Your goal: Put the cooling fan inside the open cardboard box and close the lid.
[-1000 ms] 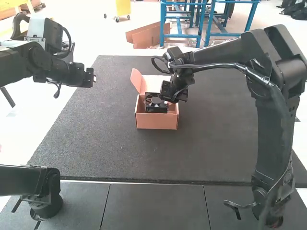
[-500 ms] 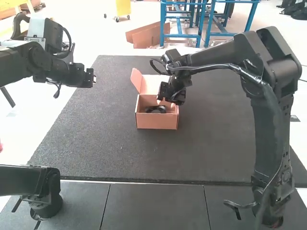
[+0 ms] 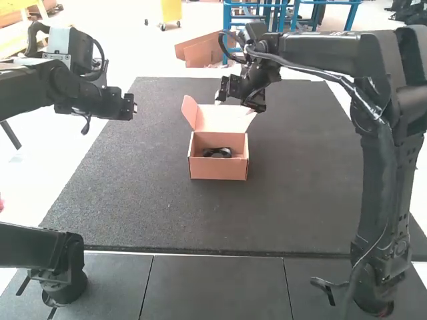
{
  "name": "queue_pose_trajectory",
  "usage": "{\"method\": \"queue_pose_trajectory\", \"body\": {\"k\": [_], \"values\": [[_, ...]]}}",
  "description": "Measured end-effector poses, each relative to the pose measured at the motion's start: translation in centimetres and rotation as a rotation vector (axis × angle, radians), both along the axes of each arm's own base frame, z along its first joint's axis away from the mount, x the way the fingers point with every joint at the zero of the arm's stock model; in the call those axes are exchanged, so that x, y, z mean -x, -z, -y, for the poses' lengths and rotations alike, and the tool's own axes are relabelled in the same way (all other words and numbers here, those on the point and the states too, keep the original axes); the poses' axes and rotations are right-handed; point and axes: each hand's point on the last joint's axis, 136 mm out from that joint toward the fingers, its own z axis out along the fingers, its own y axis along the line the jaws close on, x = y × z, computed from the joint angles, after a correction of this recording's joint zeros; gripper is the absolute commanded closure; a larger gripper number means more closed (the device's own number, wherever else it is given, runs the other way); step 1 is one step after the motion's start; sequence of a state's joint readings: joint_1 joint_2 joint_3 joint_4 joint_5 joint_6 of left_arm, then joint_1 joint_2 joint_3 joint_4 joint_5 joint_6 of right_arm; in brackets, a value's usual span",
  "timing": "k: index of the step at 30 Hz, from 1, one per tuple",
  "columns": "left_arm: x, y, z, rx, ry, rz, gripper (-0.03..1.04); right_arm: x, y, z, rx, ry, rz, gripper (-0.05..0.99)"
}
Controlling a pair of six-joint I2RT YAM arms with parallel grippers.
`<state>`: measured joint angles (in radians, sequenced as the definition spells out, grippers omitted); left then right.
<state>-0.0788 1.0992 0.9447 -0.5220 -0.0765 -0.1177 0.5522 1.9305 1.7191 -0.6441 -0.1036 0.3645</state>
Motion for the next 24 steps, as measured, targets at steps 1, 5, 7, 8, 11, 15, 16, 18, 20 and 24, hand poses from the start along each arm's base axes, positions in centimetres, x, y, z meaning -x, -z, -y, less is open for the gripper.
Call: {"method": "queue_pose_trajectory", "body": {"k": [1, 5, 7, 8, 11, 15, 16, 18, 20, 24], "values": [[-0.4, 0.3, 0.0, 0.0, 0.0, -0.003, 0.05, -0.1, -0.5, 0.7, 0.02, -0.01, 0.022, 0.03], [-1.7, 1.3, 0.2, 0.001, 0.002, -0.013, 0.05, -0.2, -1.6, 2.9, 0.085, -0.041, 0.108, 0.03], [-2.4, 1.8, 0.2, 0.001, 0.002, -0.014, 0.05, -0.2, -1.7, 4.1, 0.108, -0.045, 0.143, 0.03], [-2.8, 2.1, 0.3, 0.001, 0.002, -0.017, 0.05, -0.2, -1.7, 4.6, 0.116, -0.044, 0.156, 0.03], [-3.9, 2.8, 0.6, 0.0, 0.008, -0.024, 0.05, -0.1, -1.4, 6.0, 0.135, -0.04, 0.19, 0.03], [-5.8, 3.4, 1.8, 0.0, 0.034, -0.015, 0.05, -0.5, -1.0, 6.8, 0.127, -0.029, 0.257, 0.03], [-6.3, 3.5, 2.2, 0.001, 0.043, -0.009, 0.05, -0.7, -1.0, 6.8, 0.12, -0.026, 0.281, 0.03], [-7.3, 3.8, 3.1, 0.002, 0.06, -0.001, 0.05, -0.9, -0.9, 6.9, 0.11, -0.019, 0.31, 0.03], [-8.2, 4.2, 3.8, 0.003, 0.075, 0.006, 0.05, -1.6, -1.0, 7.0, 0.096, -0.007, 0.346, 0.03], [-9.9, 4.5, 4.6, 0.008, 0.088, 0.028, 0.05, -3.1, -2.2, 7.1, 0.058, 0.02, 0.438, 0.03]]}}
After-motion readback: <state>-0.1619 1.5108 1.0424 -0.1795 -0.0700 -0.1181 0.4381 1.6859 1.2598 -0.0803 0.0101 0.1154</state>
